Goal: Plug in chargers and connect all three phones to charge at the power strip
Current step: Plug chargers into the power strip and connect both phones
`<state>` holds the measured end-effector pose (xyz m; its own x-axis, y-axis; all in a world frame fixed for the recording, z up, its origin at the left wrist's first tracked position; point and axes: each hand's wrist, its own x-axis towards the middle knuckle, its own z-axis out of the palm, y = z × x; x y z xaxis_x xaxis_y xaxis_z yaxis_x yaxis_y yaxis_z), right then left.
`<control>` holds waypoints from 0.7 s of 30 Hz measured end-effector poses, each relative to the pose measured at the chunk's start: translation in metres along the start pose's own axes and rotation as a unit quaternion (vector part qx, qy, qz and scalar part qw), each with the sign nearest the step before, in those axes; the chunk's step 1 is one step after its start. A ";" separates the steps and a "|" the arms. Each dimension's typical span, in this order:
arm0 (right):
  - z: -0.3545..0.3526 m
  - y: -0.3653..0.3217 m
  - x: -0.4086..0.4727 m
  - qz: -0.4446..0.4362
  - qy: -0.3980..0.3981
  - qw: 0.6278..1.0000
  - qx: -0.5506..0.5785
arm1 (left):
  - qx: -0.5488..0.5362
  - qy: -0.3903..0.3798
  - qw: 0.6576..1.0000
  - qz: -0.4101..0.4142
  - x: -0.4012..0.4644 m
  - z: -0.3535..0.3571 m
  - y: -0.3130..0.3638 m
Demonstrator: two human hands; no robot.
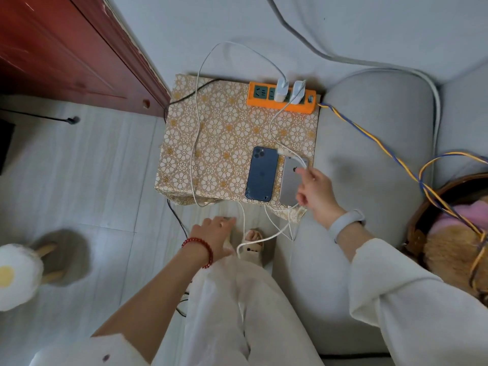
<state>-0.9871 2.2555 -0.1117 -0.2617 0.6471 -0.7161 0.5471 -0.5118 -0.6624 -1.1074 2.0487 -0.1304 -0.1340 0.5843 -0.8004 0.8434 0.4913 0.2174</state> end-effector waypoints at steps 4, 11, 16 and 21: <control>0.027 0.022 0.012 0.023 -0.017 0.998 -0.050 | -0.220 0.067 0.972 -0.053 0.035 -0.017 -0.003; 0.052 0.044 0.056 0.069 0.008 0.998 0.007 | -0.485 0.121 0.862 -0.085 0.093 -0.040 0.010; 0.058 0.053 0.066 0.086 0.010 0.994 0.064 | -0.553 0.080 0.824 -0.098 0.122 -0.039 0.032; 0.051 0.051 0.063 0.114 0.019 0.989 0.096 | -0.598 0.059 0.788 -0.138 0.128 -0.042 0.040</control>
<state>-1.0165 2.2414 -0.2015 -0.1161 0.5212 -0.8455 0.4257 -0.7430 -0.5165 -1.1126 2.1703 -0.2007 -0.3337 0.3706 -0.8668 -0.3086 0.8258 0.4720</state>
